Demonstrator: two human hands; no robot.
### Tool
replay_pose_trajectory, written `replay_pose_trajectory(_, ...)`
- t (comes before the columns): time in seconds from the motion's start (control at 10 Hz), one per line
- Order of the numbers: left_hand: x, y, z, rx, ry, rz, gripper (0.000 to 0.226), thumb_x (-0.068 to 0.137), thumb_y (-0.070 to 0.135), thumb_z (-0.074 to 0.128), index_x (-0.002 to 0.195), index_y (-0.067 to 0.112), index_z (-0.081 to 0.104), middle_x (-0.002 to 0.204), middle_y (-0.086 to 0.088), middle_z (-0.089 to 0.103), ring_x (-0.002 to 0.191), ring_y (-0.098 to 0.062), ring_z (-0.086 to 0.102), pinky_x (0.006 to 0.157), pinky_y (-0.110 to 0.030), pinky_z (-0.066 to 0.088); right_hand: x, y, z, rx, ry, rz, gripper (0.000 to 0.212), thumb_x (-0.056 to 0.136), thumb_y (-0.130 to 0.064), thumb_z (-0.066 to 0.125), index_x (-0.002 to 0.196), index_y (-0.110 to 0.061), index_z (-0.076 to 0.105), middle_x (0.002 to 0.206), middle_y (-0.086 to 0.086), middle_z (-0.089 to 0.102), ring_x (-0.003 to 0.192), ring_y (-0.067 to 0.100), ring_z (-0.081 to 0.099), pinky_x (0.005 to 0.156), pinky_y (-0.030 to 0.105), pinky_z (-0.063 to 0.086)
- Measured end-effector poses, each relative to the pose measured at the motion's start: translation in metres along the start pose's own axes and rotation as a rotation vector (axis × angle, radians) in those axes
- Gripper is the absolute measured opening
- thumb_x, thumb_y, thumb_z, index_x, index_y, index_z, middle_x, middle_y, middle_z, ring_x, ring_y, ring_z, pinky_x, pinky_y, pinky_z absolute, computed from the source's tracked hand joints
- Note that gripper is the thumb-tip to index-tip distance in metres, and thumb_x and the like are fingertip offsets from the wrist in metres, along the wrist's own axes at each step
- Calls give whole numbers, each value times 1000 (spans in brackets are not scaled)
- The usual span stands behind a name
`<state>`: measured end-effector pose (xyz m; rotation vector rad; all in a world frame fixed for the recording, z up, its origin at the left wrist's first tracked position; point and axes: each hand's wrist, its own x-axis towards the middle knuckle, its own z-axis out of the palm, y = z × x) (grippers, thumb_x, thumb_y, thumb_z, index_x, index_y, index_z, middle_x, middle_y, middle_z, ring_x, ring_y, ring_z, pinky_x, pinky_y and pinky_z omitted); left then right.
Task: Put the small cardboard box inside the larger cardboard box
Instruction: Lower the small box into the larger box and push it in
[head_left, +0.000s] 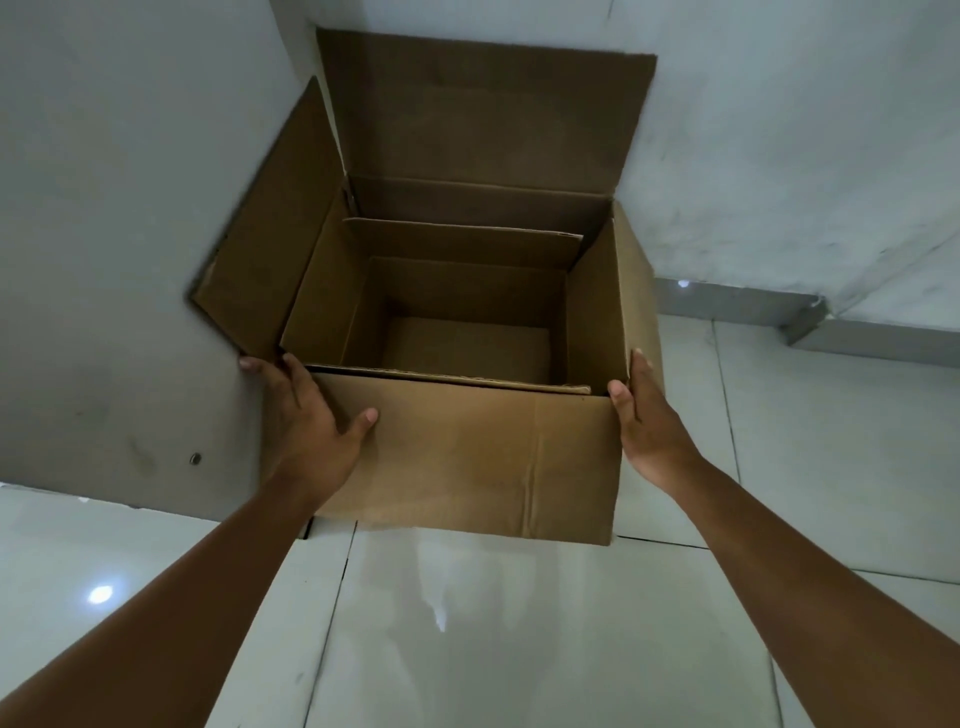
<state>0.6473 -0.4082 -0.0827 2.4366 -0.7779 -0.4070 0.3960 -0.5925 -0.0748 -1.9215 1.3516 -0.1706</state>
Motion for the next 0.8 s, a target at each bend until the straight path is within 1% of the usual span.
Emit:
replay_pose_trajectory(0.1, 1, 2, 0, 26, -5, 5, 103, 81, 37, 65, 146, 1, -7, 151, -18, -34, 145, -27, -11, 113, -25, 3, 0, 1, -2, -41, -5, 4, 59, 97, -39, 24, 147, -21, 0, 159, 4, 2, 145, 27, 8, 117, 50, 18)
replay_pose_trajectory(0.2, 0, 4, -5, 59, -39, -17, 103, 81, 40, 64, 146, 1, -5, 151, -17, -35, 146, -28, -9, 116, -29, 5, -4, 3, -7, -105, -30, 16, 61, 97, -42, 25, 147, -21, -4, 159, 5, -2, 146, 28, 4, 117, 52, 17)
replay_pose_trajectory(0.3, -1, 10, -14, 94, -96, -68, 101, 81, 41, 64, 147, 2, -1, 152, -16, -32, 146, -31, -3, 118, -34, 10, -8, 1, -13, -154, -50, 17, 63, 96, -42, 26, 147, -20, -5, 159, 7, -5, 145, 31, -1, 116, 50, 14)
replay_pose_trajectory(0.4, -9, 26, -24, 127, -161, -89, 94, 82, 44, 61, 148, 5, 6, 158, -17, -17, 147, -30, -5, 118, -37, 9, -18, -3, -23, -181, -78, 20, 61, 97, -40, 26, 147, -19, -2, 159, 8, -5, 145, 32, -4, 115, 49, 13)
replay_pose_trajectory(0.5, -23, 51, -31, 93, -245, -62, 87, 85, 44, 57, 149, 11, 10, 160, -12, -8, 147, -29, 3, 116, -42, 16, -33, -8, -39, -173, -95, -18, 56, 97, -38, 27, 146, -17, 10, 159, 8, 4, 145, 31, 3, 115, 48, 16)
replay_pose_trajectory(0.6, -42, 83, -40, 12, -288, -8, 79, 88, 37, 56, 149, 17, 9, 160, -4, -7, 147, -27, 7, 116, -45, 18, -50, -21, -62, -160, -107, -31, 56, 97, -39, 28, 147, -19, 11, 159, 6, 5, 145, 28, 5, 116, 47, 16)
replay_pose_trajectory(0.8, -76, 165, -75, -65, -283, 76, 74, 89, 30, 56, 148, 20, 14, 160, -3, 3, 146, -24, 9, 115, -45, 19, -80, -63, -136, -145, -36, -93, 55, 97, -39, 29, 146, -22, 12, 159, 4, 7, 145, 25, 6, 116, 45, 16)
